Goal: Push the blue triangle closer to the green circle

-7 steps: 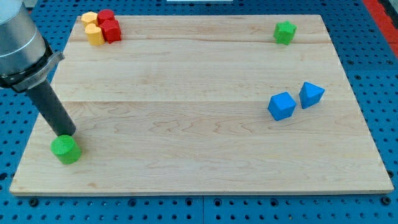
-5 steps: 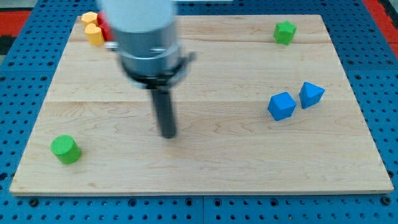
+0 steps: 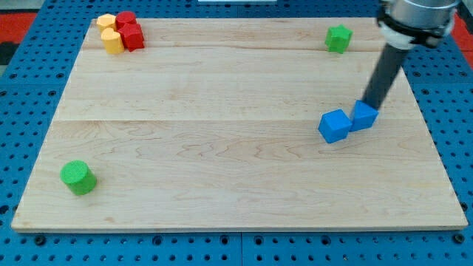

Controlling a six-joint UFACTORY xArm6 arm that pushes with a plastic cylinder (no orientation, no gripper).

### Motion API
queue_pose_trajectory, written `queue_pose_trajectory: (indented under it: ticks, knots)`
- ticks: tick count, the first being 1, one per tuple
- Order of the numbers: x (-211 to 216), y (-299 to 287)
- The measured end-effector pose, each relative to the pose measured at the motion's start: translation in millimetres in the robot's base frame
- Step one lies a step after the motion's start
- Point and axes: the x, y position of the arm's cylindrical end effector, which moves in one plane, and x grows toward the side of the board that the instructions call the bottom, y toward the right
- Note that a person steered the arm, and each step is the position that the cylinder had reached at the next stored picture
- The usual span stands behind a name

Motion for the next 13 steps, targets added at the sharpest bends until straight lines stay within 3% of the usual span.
queue_pose_trajectory:
  ticks: [1, 2, 3, 4, 6, 11, 13]
  knots:
    - [0.9, -40.9]
    - [-1.2, -22.3]
    - [-31.6, 19.2]
    - [-20.9, 45.2]
    - [29.6, -12.2]
    - [88.0, -201.3]
    - [59.3, -262.9]
